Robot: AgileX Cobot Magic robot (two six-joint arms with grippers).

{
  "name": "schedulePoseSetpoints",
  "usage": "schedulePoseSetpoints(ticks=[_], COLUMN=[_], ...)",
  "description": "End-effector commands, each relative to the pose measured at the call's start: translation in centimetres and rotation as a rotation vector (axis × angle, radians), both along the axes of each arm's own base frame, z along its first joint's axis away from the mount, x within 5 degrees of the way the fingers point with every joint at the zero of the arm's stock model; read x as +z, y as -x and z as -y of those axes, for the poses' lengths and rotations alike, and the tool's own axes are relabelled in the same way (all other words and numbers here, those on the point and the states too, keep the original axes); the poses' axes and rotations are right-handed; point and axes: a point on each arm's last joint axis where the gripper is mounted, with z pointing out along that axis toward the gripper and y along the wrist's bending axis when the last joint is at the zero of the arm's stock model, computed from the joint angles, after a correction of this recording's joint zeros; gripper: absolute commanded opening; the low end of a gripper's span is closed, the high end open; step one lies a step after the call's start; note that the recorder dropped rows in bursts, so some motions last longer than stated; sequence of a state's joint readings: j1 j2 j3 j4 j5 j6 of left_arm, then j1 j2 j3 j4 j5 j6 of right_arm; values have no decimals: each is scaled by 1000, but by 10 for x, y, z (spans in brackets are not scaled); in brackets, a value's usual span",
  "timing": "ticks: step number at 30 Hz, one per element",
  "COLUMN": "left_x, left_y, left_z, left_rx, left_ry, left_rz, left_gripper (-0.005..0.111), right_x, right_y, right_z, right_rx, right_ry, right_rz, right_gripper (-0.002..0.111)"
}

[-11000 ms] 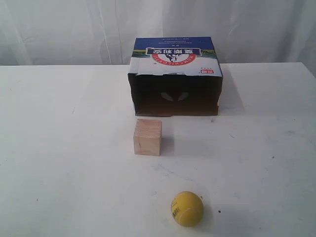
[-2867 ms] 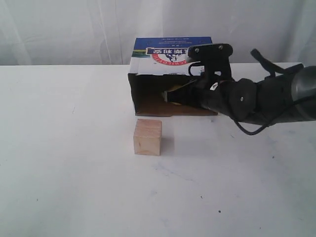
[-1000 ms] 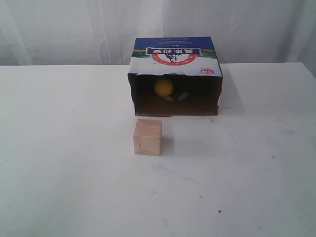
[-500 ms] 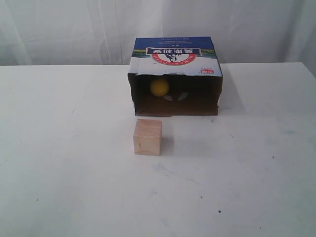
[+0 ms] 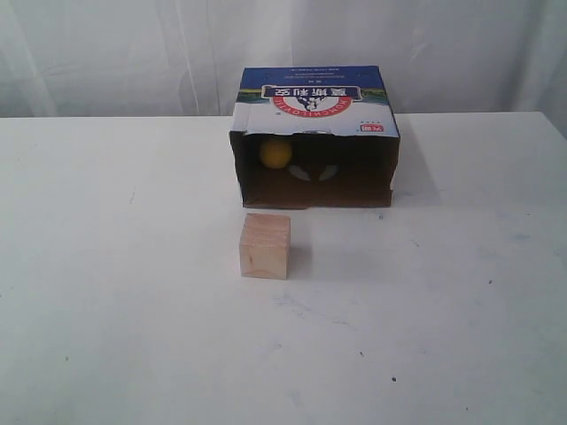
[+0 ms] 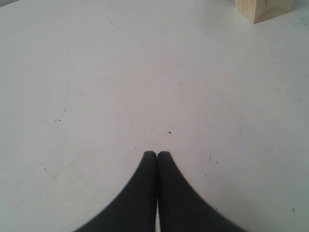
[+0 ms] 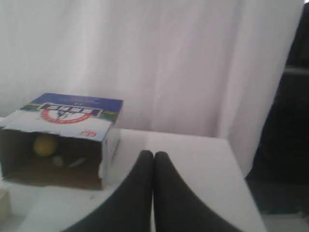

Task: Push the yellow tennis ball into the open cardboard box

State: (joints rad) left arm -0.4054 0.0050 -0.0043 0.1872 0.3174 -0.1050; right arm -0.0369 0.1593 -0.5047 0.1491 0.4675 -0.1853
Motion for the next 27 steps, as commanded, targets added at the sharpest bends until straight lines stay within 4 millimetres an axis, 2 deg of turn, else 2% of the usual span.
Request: schedulePoseSetpoints(ticks=[1, 2, 3, 4, 6, 7, 11, 15, 27], left_x=[-1, -1, -1, -1, -1, -1, -1, -1, -1], left_y=[0, 0, 0, 0, 0, 0, 0, 0, 0], left_z=[0, 0, 0, 0, 0, 0, 0, 0, 0], left_rx=[-5, -5, -5, -5, -5, -5, -5, -5, -5], left_ry=[0, 0, 0, 0, 1, 1, 2, 2, 2], left_rz=[-3, -3, -3, -3, 0, 0, 3, 3, 3], left_gripper=[0, 0, 0, 0, 0, 0, 0, 0, 0], right_x=[-52, -79, -93, -117, -141, -145, -146, -146, -146], right_y=[-12, -12, -11, -14, -16, -17, -17, -17, -17], right_z=[9, 9, 9, 10, 11, 11, 11, 5, 5], right_rx=[-97, -101, -105, -114, -126, -125, -124, -86, -85], right_ry=[-41, -87, -83, -77, -71, -71, -49, -235, -236], right_rz=[72, 19, -13, -116, -206, -216, -224, -225, -225], right_gripper=[0, 0, 0, 0, 0, 0, 0, 0, 0])
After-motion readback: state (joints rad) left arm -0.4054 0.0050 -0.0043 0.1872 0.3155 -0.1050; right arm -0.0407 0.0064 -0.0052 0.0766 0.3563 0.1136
